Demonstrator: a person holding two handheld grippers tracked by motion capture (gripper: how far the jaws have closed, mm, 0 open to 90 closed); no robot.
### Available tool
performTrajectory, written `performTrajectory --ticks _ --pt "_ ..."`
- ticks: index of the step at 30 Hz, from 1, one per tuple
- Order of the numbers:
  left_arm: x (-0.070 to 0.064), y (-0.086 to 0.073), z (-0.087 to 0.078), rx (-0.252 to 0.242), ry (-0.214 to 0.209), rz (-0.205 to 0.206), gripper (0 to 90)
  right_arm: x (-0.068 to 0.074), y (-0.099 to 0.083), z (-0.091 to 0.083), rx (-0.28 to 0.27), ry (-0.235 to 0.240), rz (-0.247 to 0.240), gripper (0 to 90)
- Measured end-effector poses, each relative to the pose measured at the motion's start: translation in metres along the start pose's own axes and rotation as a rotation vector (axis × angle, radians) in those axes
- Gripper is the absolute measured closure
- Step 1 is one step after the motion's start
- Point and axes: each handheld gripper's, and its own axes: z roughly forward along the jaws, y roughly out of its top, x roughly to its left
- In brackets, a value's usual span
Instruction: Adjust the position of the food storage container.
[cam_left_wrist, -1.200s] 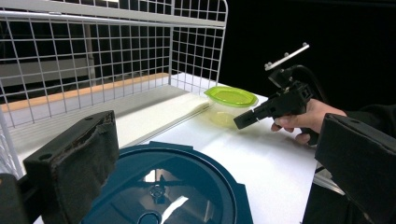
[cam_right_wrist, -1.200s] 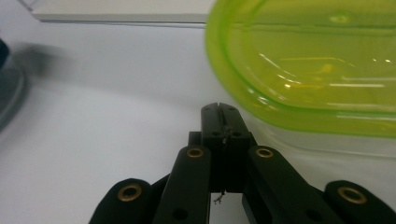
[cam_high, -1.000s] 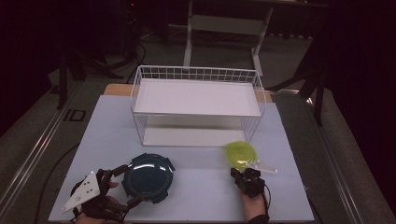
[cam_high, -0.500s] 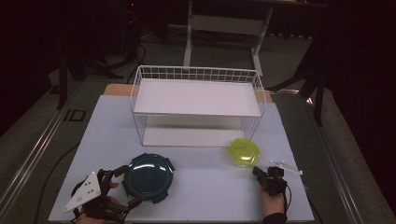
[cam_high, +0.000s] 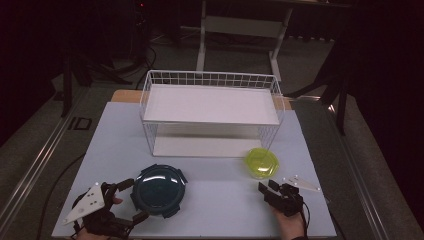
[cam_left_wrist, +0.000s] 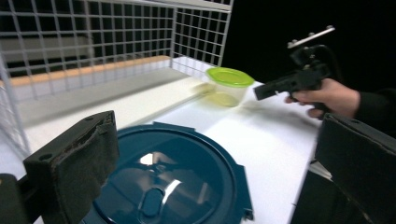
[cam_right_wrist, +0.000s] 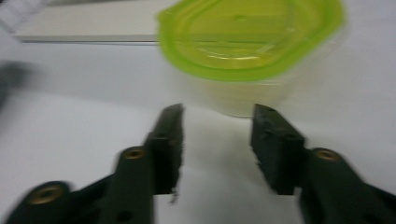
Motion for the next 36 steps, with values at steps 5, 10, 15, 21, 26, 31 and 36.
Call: performTrajectory --ticks 5,10,15,21,26,31,36 --pt "0.001 -0.001 -0.003 0.059 0.004 0.013 0.0 0.006 0.001 -0.001 -0.018 0.048 -0.012 24.6" --pt "0.003 -0.008 -0.008 0.121 -0.011 0.015 9.2 0.014 0.004 -0.003 -0.037 0.082 -0.04 15.4" --pt "0.013 -0.017 -0.021 0.157 0.0 -0.008 27.9 0.022 0.009 -0.006 -0.067 0.105 -0.057 14.3" --pt "0.026 -0.026 -0.032 0.258 0.06 -0.005 70.1 0.034 0.018 -0.011 -0.114 0.132 -0.093 13.9" --pt "0.028 -0.03 -0.03 0.338 0.093 0.018 88.6 0.04 0.02 -0.01 -0.111 0.147 -0.112 14.0" --pt "0.033 -0.035 -0.024 0.399 0.129 -0.002 89.1 0.044 0.02 -0.009 -0.11 0.158 -0.113 14.0" --pt "0.037 -0.037 -0.016 0.418 0.147 -0.013 89.2 0.044 0.019 -0.008 -0.108 0.159 -0.115 13.9"
